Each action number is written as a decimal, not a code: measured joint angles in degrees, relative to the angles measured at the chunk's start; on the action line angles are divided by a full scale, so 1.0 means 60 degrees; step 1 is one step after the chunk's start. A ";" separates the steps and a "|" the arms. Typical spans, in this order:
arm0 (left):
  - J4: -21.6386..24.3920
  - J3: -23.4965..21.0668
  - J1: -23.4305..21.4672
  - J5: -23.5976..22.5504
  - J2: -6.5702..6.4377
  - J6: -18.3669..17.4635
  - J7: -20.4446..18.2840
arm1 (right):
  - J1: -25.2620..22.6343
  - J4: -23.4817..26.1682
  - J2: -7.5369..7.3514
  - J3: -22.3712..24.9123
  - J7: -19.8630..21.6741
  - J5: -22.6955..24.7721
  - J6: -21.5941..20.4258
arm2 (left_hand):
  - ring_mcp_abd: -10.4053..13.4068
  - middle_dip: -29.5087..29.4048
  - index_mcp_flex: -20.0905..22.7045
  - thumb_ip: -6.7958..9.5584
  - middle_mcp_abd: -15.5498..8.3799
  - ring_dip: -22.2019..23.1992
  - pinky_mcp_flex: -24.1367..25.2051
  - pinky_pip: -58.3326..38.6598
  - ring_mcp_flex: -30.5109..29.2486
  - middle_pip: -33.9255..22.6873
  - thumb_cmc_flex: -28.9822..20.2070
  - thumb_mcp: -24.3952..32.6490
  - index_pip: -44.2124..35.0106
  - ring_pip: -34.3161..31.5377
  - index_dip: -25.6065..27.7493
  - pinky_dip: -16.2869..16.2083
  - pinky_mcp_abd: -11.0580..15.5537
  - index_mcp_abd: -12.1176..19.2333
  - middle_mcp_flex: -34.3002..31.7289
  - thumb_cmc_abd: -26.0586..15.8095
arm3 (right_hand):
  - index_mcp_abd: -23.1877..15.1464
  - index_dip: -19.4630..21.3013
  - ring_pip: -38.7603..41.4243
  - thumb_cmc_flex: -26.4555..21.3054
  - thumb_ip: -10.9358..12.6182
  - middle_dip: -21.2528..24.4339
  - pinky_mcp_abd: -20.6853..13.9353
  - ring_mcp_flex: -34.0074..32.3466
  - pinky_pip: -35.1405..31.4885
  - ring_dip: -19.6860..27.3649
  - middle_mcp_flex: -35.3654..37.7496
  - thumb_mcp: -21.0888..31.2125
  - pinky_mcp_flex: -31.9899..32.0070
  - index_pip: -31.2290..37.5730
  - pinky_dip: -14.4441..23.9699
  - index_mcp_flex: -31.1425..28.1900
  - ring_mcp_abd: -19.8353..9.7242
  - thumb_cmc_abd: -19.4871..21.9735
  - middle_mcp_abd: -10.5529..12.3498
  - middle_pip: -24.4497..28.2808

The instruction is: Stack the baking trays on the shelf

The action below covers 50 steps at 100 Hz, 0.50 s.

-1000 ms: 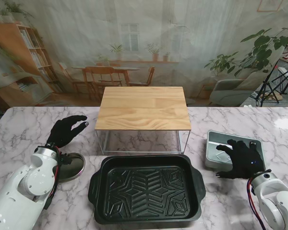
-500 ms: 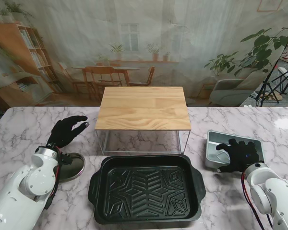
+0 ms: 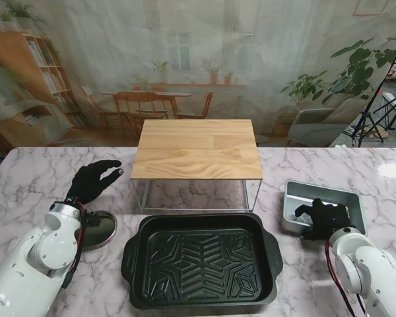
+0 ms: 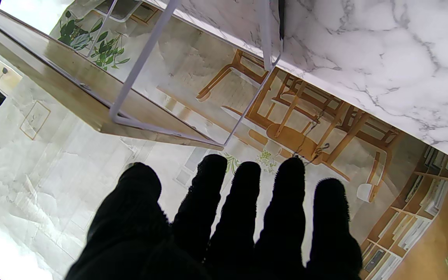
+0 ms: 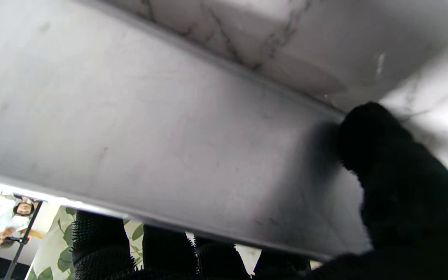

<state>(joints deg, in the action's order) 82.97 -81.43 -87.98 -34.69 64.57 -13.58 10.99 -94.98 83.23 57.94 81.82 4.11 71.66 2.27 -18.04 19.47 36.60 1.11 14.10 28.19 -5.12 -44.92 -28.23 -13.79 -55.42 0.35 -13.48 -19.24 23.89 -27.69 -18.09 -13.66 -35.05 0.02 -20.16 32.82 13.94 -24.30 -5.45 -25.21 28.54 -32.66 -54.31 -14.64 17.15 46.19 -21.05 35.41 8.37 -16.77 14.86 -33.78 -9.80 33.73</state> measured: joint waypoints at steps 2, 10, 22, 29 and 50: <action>-0.0003 0.0005 0.0003 0.0000 0.0000 0.0001 0.0000 | 0.0001 -0.0009 0.0002 -0.0015 0.0000 -0.0015 0.0017 | 0.0000 0.0000 0.0000 0.0000 0.0000 0.0000 0.0000 0.0000 0.0000 0.0000 0.0000 0.0000 0.0000 0.0000 0.0000 0.0000 0.0000 0.0000 0.0000 0.0000 | -0.0021 0.0058 0.0003 0.0013 0.0000 -0.0019 -0.0003 -0.0072 -0.0053 -0.0078 0.0000 0.0136 -0.0098 0.0059 0.0014 -0.0078 -0.0057 0.0000 0.0000 0.0043; -0.0012 0.0015 0.0012 0.0000 0.0000 0.0002 -0.0001 | 0.0001 -0.0018 0.0010 -0.0057 0.0033 -0.0047 0.0044 | 0.0000 0.0000 0.0000 0.0000 0.0000 0.0000 0.0000 0.0000 0.0000 0.0000 0.0000 0.0000 0.0000 0.0000 0.0000 0.0000 0.0000 0.0000 0.0000 0.0000 | -0.0142 0.0179 0.0471 0.0065 -0.0019 -0.0137 -0.0019 -0.0361 -0.0241 -0.0193 0.0144 0.0558 -0.0399 0.0309 0.0117 -0.0103 -0.0082 0.0143 0.0012 0.0264; -0.0036 0.0026 0.0029 0.0000 0.0000 0.0002 0.0000 | 0.0010 -0.0047 0.0017 -0.0144 0.0060 -0.0217 0.0053 | 0.0000 0.0000 0.0000 0.0000 0.0000 0.0000 0.0000 0.0000 0.0000 0.0000 0.0000 0.0000 0.0000 0.0000 0.0000 0.0000 0.0000 0.0000 0.0000 0.0000 | -0.0362 0.0323 0.0507 -0.0572 -0.0278 -0.0265 -0.0172 -0.0785 -0.0634 -0.0400 0.0628 0.0775 -0.1022 0.0654 0.0274 -0.0374 -0.0215 0.0518 0.0137 0.0524; -0.0048 0.0031 0.0037 0.0000 0.0000 0.0003 0.0005 | 0.0046 -0.0076 0.0023 -0.0211 0.0045 -0.0356 0.0087 | 0.0000 0.0000 0.0000 0.0000 0.0000 0.0000 0.0000 0.0000 0.0000 0.0000 0.0000 0.0000 0.0000 0.0000 0.0000 0.0000 0.0000 0.0000 0.0000 0.0000 | -0.0362 0.0391 0.1099 -0.1166 -0.0561 -0.0324 -0.0357 -0.1230 -0.0940 -0.0532 0.0770 0.0614 -0.1435 0.0774 0.0362 -0.0402 -0.0293 0.0828 0.0211 0.0630; -0.0079 0.0049 0.0058 0.0000 0.0001 0.0001 0.0015 | 0.0164 -0.0130 0.0048 -0.0310 0.0123 -0.0616 0.0140 | 0.0000 0.0000 0.0000 0.0000 0.0000 0.0000 -0.0024 0.0000 0.0000 0.0000 0.0000 0.0000 0.0000 -0.0009 0.0000 0.0000 0.0092 0.0000 0.0000 0.0000 | -0.0368 0.0556 0.1668 -0.2828 -0.0520 -0.0423 -0.0525 -0.2116 -0.1308 -0.0745 0.1614 0.0545 -0.2077 0.1371 0.0440 -0.0591 -0.0409 0.1626 0.0342 0.1038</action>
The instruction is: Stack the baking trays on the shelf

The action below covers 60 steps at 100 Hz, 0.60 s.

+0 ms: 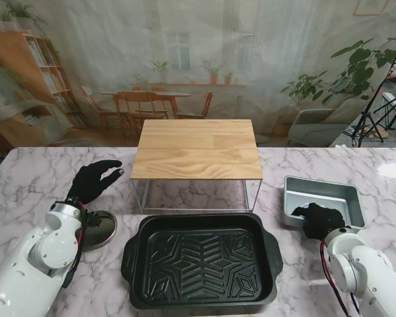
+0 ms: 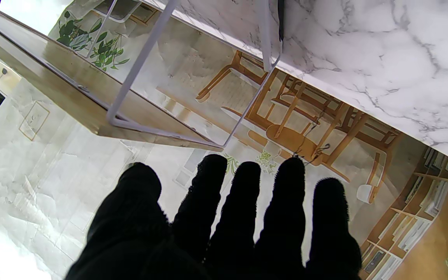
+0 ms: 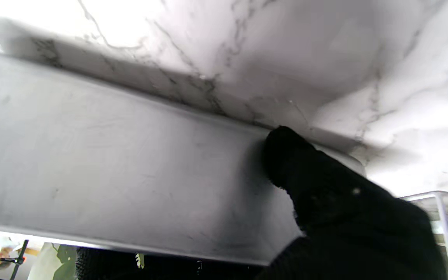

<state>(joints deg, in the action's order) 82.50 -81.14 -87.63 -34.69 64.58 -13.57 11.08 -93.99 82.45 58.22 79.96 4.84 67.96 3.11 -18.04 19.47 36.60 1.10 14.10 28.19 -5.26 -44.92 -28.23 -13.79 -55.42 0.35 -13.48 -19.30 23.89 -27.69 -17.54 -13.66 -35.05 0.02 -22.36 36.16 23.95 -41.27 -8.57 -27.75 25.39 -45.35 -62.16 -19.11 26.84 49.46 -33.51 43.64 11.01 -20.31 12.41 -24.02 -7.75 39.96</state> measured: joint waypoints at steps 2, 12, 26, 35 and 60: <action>-0.0003 0.0003 0.0002 0.0000 0.0000 -0.0001 0.0000 | 0.0006 -0.0001 0.0000 -0.0003 0.0003 -0.0002 0.0004 | 0.0000 0.0000 0.0000 0.0000 0.0000 0.0000 -0.0003 0.0000 0.0000 0.0000 0.0000 0.0000 0.0000 -0.0001 0.0000 0.0000 0.0010 0.0000 0.0000 0.0000 | -0.0001 0.0000 -0.0002 0.0000 0.0000 -0.0014 -0.0051 -0.0033 -0.0033 0.0000 0.0124 0.0095 -0.0080 0.0002 0.0000 -0.0094 0.0023 0.0000 0.0007 0.0036; -0.0011 0.0013 0.0008 0.0001 0.0000 -0.0002 0.0000 | 0.0017 -0.0002 0.0004 -0.0005 -0.0035 -0.0036 0.0010 | 0.0000 0.0000 0.0000 0.0000 0.0000 0.0000 -0.0004 0.0000 0.0000 0.0000 0.0000 0.0000 0.0000 -0.0018 0.0000 0.0000 0.0012 0.0000 0.0000 0.0000 | -0.0071 -0.0001 -0.0008 -0.0210 -0.0412 -0.0137 -0.0203 -0.0505 -0.0029 -0.0085 0.0645 0.0185 -0.0203 0.0127 0.0000 -0.0576 0.0040 -0.0043 0.0010 0.0147; -0.0022 0.0018 0.0013 0.0002 0.0001 -0.0004 0.0000 | 0.0008 -0.0019 0.0032 -0.0001 -0.0226 -0.0055 -0.0023 | 0.0000 0.0000 0.0000 0.0000 0.0000 0.0000 -0.0004 0.0000 0.0000 -0.0003 0.0000 0.0000 0.0000 -0.0041 0.0000 0.0000 0.0012 0.0000 0.0000 0.0000 | -0.0110 0.0021 0.0306 -0.0387 -0.0839 -0.0420 -0.0303 -0.1431 -0.0059 -0.0237 0.1562 0.0424 -0.0718 0.0469 -0.0001 -0.1489 -0.0222 -0.0049 0.0004 0.0203; -0.0028 0.0020 0.0016 0.0003 0.0001 -0.0005 0.0000 | 0.0005 -0.0068 0.0047 0.0004 -0.0410 -0.0056 -0.0068 | 0.0000 0.0000 0.0000 0.0000 0.0000 0.0000 -0.0004 0.0000 0.0000 -0.0004 0.0000 0.0000 0.0000 -0.0073 0.0000 0.0000 0.0012 0.0000 0.0000 0.0000 | -0.0070 0.0034 0.0506 -0.0472 -0.1119 -0.0539 -0.0330 -0.1917 -0.0072 -0.0341 0.2155 0.0568 -0.0938 0.0568 -0.0034 -0.1875 -0.0249 -0.0191 0.0003 0.0235; -0.0065 0.0048 0.0038 0.0003 0.0001 -0.0010 0.0004 | -0.0021 -0.0179 0.0081 0.0041 -0.0902 -0.0029 -0.0165 | -0.0002 0.0000 0.0000 0.0000 0.0000 0.0000 -0.0005 0.0000 0.0000 -0.0005 0.0000 0.0000 0.0000 -0.0088 0.0000 0.0000 0.0014 0.0000 0.0000 0.0000 | 0.0751 -0.0035 0.0505 -0.0477 -0.1428 -0.0796 -0.0366 -0.2879 -0.0073 -0.0468 0.3682 0.0929 -0.1499 0.0193 -0.0492 -0.3111 -0.0245 -0.0745 0.0010 0.0247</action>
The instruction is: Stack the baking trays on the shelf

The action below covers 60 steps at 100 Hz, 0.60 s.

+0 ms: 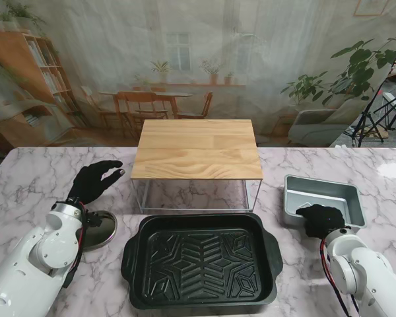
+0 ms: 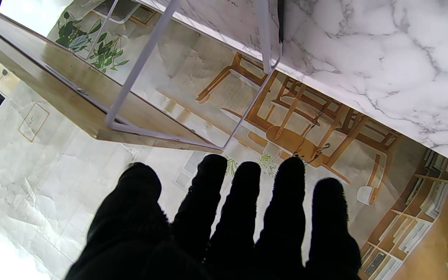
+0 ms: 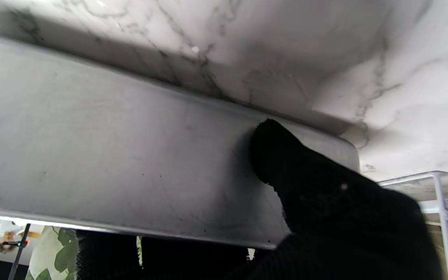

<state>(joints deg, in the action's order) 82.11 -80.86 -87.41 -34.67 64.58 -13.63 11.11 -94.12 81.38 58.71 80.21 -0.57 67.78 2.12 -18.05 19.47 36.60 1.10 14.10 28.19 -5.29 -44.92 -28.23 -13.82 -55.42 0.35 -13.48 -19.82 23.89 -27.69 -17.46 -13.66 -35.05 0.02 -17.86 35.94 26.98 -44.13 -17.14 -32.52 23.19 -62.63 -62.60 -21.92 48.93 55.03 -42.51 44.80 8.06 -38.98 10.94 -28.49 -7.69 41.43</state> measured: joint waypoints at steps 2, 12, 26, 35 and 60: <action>-0.0005 0.0002 0.0003 0.0000 0.0000 0.0000 0.0001 | -0.0010 -0.0008 0.0005 0.0011 -0.0064 0.0006 -0.0019 | 0.0000 0.0000 0.0000 0.0000 0.0000 0.0000 0.0000 0.0000 0.0000 0.0000 0.0000 0.0000 0.0000 -0.0002 0.0000 0.0000 0.0000 0.0000 0.0000 0.0000 | 0.0067 -0.0005 0.0000 0.0000 -0.0008 -0.0037 0.0000 -0.0067 0.0000 0.0000 0.0083 0.0060 -0.0061 -0.0002 -0.0008 -0.0099 0.0000 -0.0090 0.0000 0.0000; -0.0015 0.0006 0.0009 0.0000 0.0000 -0.0001 0.0004 | -0.0072 -0.0043 0.0026 0.0080 -0.0407 0.0097 -0.0130 | 0.0000 0.0000 0.0000 0.0000 0.0000 0.0000 0.0000 0.0000 0.0000 0.0000 0.0000 0.0000 0.0000 -0.0005 0.0000 0.0000 0.0000 0.0000 0.0000 0.0000 | 0.0503 -0.0121 -0.0004 0.0000 -0.0200 -0.0159 -0.0004 -0.0353 0.0003 -0.0064 0.0496 0.0233 -0.0409 -0.0154 -0.0105 -0.0652 0.0000 -0.0377 0.0000 0.0000; -0.0032 0.0014 0.0017 0.0003 0.0002 -0.0011 0.0021 | -0.0159 -0.0033 0.0037 0.0215 -0.0495 0.0276 -0.0291 | 0.0000 0.0000 0.0000 0.0000 0.0000 0.0000 0.0000 0.0000 0.0000 -0.0002 0.0000 0.0000 0.0000 -0.0009 0.0000 0.0000 0.0000 0.0000 0.0000 0.0000 | 0.1119 -0.0231 -0.0009 0.0000 -0.0381 -0.0427 -0.0039 -0.0834 -0.0381 -0.0100 0.0963 0.0451 -0.0899 -0.0254 -0.0194 -0.1191 0.0000 -0.0686 0.0000 0.0133; -0.0037 0.0026 0.0021 0.0003 0.0002 -0.0011 0.0027 | -0.0191 -0.0053 0.0037 0.0279 -0.0801 0.0273 -0.0487 | 0.0000 0.0000 0.0000 0.0000 0.0000 0.0000 0.0000 0.0000 0.0000 -0.0091 0.0000 0.0000 0.0000 -0.0010 0.0000 0.0000 0.0000 0.0000 0.0000 0.0000 | 0.1433 -0.0253 0.0004 0.0004 -0.0524 -0.0694 -0.0044 -0.1206 -0.0713 -0.0263 0.1183 0.0652 -0.1234 -0.0308 -0.0205 -0.1527 0.0000 -0.1015 -0.0005 0.0427; -0.0091 0.0044 0.0046 -0.0012 0.0009 -0.0026 0.0114 | -0.0282 -0.0092 0.0037 0.0456 -0.1308 0.0395 -0.0975 | 0.0000 0.0000 0.0000 0.0000 0.0000 0.0000 0.0000 0.0000 0.0000 -0.0094 0.0000 0.0000 0.0000 -0.0011 0.0000 0.0000 0.0001 0.0000 0.0000 0.0000 | 0.2016 -0.0269 0.0958 0.0018 -0.0848 -0.1263 -0.0047 -0.1331 -0.1074 -0.0621 0.1336 0.0875 -0.1855 -0.0371 -0.0257 -0.2299 0.0000 -0.1543 -0.0124 0.1028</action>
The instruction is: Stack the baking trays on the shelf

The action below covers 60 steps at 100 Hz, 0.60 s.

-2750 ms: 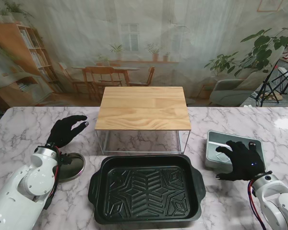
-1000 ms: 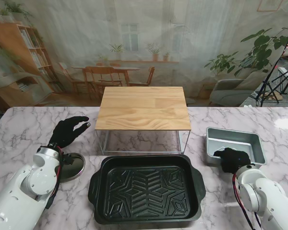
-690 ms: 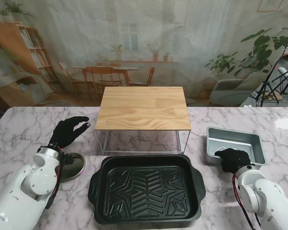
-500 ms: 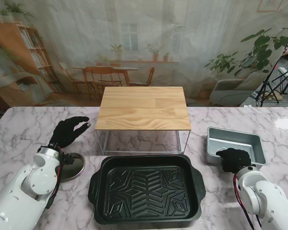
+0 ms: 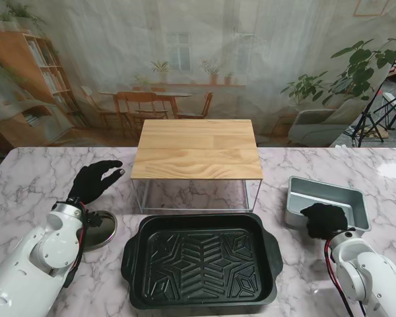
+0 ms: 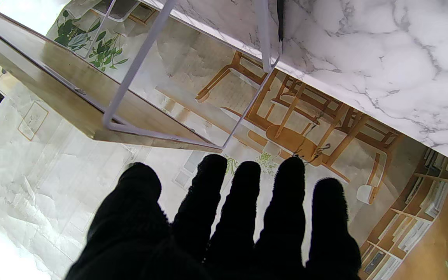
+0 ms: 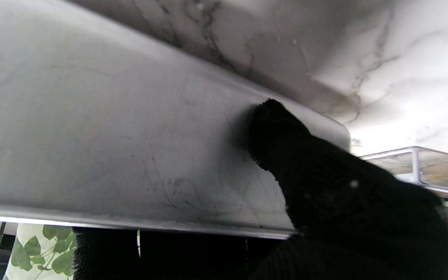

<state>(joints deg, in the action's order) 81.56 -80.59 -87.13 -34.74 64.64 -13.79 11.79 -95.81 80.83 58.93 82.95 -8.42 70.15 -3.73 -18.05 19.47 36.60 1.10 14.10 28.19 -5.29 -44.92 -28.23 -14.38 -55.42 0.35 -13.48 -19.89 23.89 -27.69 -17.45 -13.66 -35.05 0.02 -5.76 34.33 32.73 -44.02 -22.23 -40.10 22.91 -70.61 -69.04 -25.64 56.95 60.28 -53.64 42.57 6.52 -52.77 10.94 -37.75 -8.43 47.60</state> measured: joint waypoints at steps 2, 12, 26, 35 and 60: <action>-0.0001 0.0000 0.0000 0.0000 0.0001 0.0000 0.0007 | -0.0016 0.0006 0.0001 0.0023 -0.0040 0.0011 -0.0037 | 0.0000 0.0000 0.0000 0.0000 0.0000 0.0000 0.0000 0.0000 0.0000 0.0000 0.0000 0.0000 0.0000 0.0000 0.0000 0.0000 0.0000 0.0000 0.0000 0.0000 | 0.0007 0.0000 0.0002 0.0000 -0.0046 -0.0008 0.0000 -0.0020 -0.0005 -0.0012 0.0000 0.0001 -0.0026 0.0000 -0.0003 -0.0012 0.0000 -0.0005 -0.0001 0.0056; -0.0003 0.0000 0.0003 0.0000 0.0005 -0.0002 0.0031 | -0.0121 0.0072 0.0017 0.0174 -0.0215 0.0071 -0.0222 | 0.0000 0.0000 0.0000 0.0000 0.0000 0.0000 0.0000 0.0000 0.0000 0.0000 0.0000 0.0000 0.0000 0.0000 0.0000 0.0000 0.0000 0.0000 0.0000 0.0000 | 0.0115 -0.0001 0.0447 0.0004 -0.0247 -0.0122 0.0000 -0.0070 -0.0189 0.0000 0.0011 0.0031 -0.0203 0.0000 -0.0030 -0.0293 0.0000 -0.0284 -0.0005 0.0208; -0.0016 0.0000 0.0010 0.0000 0.0010 -0.0020 0.0050 | -0.0268 0.0166 0.0046 0.0374 -0.0672 0.0129 -0.0384 | 0.0000 0.0000 0.0000 0.0000 0.0000 0.0000 0.0000 0.0000 0.0000 0.0000 0.0000 0.0000 0.0000 0.0000 -0.0036 0.0000 0.0001 0.0000 0.0000 0.0000 | 0.0175 -0.0001 0.0712 0.0008 -0.0361 -0.0260 0.0000 -0.0077 -0.0350 -0.0018 0.0085 0.0038 -0.0321 -0.0002 -0.0030 -0.0396 -0.0009 -0.0384 -0.0005 0.0430; -0.0023 0.0001 0.0015 0.0000 0.0011 -0.0033 0.0064 | -0.0342 0.0168 0.0082 0.0527 -0.1180 0.0121 -0.0528 | 0.0000 0.0000 -0.0009 0.0000 0.0000 0.0000 0.0000 0.0000 0.0000 0.0000 0.0000 0.0000 0.0000 -0.0001 -0.0039 0.0000 0.0001 0.0000 0.0000 0.0000 | 0.0252 0.0000 0.1158 0.0009 -0.0468 -0.0354 0.0000 -0.0062 -0.0689 -0.0004 0.0126 0.0038 -0.0389 -0.0002 -0.0031 -0.0495 -0.0032 -0.0412 -0.0005 0.0571; -0.0054 0.0013 0.0028 0.0006 0.0030 -0.0058 0.0170 | -0.0815 0.0600 0.0173 0.1237 -0.1892 0.0198 -0.1081 | 0.0000 0.0000 -0.0136 0.0000 0.0000 0.0000 0.0000 0.0000 0.0000 -0.0002 0.0000 0.0000 -0.0010 -0.0002 -0.0045 0.0002 0.0004 0.0000 0.0000 -0.0001 | 0.0525 0.0000 0.1659 0.0010 -0.0468 -0.0392 0.0000 -0.0078 -0.1264 -0.0031 0.0140 0.0099 -0.0576 -0.0002 0.0050 -0.0697 -0.0058 -0.0580 -0.0005 0.0770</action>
<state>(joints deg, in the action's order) 81.24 -80.52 -86.97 -34.70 64.82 -14.13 12.81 -100.70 84.43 59.97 90.37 -19.77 71.34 -10.21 -18.05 19.47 35.78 1.11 14.10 28.19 -5.29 -44.92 -28.23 -14.40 -55.42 0.35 -13.54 -19.90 23.62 -27.68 -17.42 -13.66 -35.05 0.01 -2.61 34.33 42.68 -43.97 -25.04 -42.45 22.91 -71.08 -76.63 -25.83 57.79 60.88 -57.09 42.56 6.82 -56.95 10.59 -41.23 -8.46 52.22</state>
